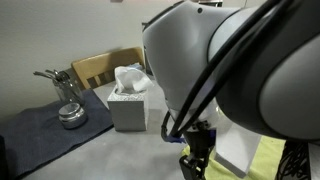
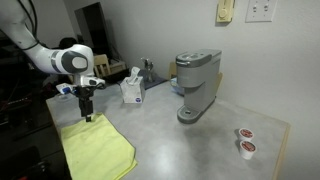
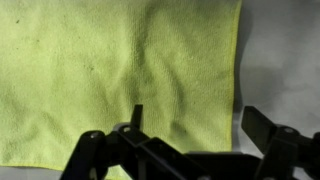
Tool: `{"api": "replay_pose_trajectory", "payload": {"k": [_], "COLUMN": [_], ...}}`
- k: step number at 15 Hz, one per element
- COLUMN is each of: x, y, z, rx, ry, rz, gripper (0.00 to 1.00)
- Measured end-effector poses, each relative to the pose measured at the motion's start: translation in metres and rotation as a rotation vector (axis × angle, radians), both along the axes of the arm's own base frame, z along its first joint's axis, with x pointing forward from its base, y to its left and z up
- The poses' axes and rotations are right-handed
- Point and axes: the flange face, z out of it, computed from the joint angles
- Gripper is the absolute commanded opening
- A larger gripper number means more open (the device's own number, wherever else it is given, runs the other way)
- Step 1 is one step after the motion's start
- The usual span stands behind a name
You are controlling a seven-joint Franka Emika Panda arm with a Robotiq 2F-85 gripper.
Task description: Fold the towel once
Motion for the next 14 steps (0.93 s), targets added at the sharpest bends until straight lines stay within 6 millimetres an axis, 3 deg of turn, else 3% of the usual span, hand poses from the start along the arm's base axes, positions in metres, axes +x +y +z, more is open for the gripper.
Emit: {"api": "replay_pose_trajectory", "payload": {"k": [6, 13, 14], "x": [0.004, 0.003, 0.003], "y": [0.004, 0.005, 0.005], "z": [-0.001, -0.019, -0.019], "rx": [0.026, 0.039, 0.039], "ry": [-0.036, -0.039, -0.039], "rz": [0.000, -0.002, -0.002], "gripper": [1.00, 1.00, 0.94]}}
